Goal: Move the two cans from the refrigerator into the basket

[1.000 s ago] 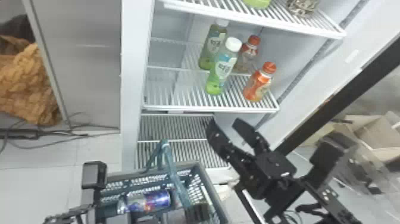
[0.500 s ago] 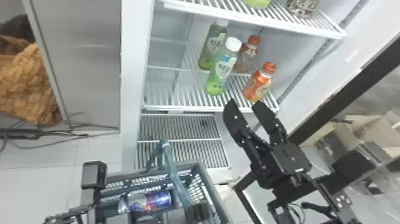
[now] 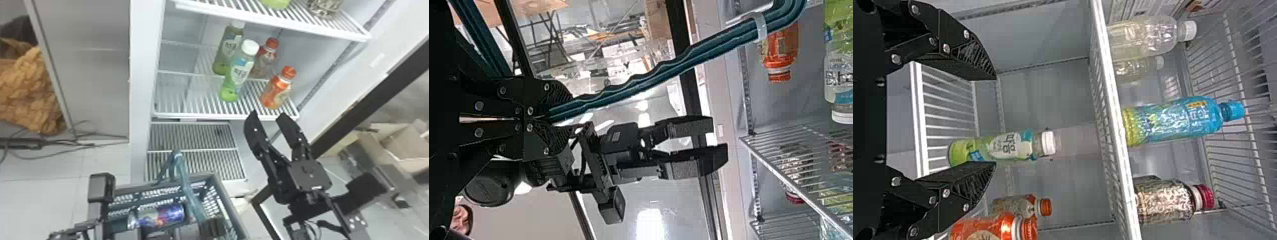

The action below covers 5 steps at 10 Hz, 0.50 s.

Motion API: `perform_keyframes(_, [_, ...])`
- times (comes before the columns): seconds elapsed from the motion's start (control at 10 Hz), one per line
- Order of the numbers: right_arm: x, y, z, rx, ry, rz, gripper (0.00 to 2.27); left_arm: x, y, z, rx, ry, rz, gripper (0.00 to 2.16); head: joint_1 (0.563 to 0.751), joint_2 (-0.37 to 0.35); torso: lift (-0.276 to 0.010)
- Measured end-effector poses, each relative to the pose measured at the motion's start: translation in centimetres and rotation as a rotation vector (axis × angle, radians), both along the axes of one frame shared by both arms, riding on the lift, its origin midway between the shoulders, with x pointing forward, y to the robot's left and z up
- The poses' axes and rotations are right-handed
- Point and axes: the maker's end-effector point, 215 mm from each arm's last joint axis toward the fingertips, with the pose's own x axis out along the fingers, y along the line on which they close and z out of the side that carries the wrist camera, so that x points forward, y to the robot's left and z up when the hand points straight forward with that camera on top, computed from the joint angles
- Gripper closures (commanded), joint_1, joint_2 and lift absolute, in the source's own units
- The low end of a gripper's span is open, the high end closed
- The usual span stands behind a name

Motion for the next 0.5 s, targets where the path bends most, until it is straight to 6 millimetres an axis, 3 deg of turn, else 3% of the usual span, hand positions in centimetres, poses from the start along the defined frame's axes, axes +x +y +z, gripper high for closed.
perform_keyframes(0.5, [0.1, -0.7, -1.8, -0.082, 0.013, -0.024, 0.45, -0.1, 0.0, -0.1, 0.005, -0.002, -0.006, 1.18, 0.695, -0.35, -0.276])
